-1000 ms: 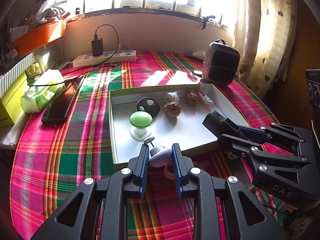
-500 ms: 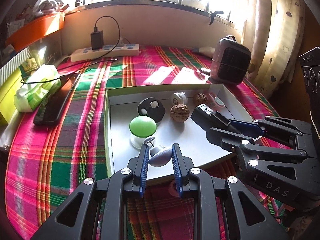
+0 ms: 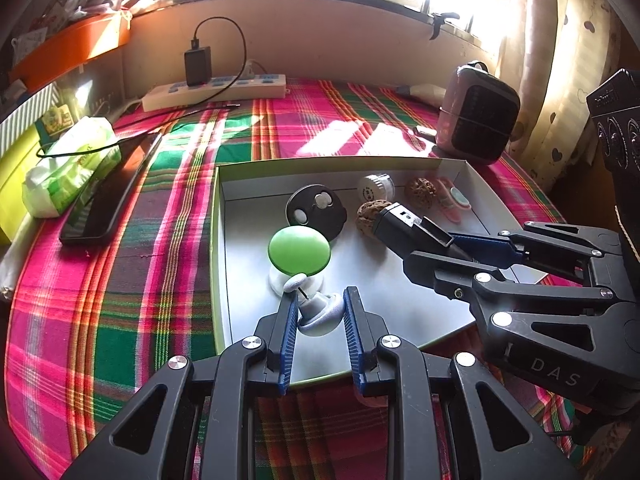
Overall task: Organize objects
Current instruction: 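Carry the white object with left over the tray while right carries the flashlight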
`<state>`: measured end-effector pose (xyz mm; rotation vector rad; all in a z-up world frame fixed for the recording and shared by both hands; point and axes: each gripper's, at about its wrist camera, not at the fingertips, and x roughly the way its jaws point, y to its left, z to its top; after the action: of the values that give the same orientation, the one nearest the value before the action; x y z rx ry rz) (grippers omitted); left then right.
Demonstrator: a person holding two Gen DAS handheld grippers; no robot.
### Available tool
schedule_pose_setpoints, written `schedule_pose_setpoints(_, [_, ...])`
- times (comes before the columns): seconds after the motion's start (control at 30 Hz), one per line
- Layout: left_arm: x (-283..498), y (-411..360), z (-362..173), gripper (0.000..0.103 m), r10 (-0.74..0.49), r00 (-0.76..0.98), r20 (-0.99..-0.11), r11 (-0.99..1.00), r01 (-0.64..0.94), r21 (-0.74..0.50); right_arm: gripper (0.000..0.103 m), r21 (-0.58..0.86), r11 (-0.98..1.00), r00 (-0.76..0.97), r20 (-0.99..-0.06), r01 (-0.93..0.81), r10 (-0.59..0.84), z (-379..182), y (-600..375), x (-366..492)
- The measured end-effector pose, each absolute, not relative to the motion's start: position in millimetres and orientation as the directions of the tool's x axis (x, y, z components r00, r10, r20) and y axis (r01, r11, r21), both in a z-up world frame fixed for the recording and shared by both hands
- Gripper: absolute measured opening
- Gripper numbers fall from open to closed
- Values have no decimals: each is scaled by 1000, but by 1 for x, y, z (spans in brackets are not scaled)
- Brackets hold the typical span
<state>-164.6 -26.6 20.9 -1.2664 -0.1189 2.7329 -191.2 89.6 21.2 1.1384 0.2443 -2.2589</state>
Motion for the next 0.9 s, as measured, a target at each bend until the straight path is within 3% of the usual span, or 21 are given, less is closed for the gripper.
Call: schedule_pose_setpoints(0.9, [-170,-28,17,21,136,-639,-757,-991,-85,-107,29,66,-718,-363,-829,693,-425,11,74,-205])
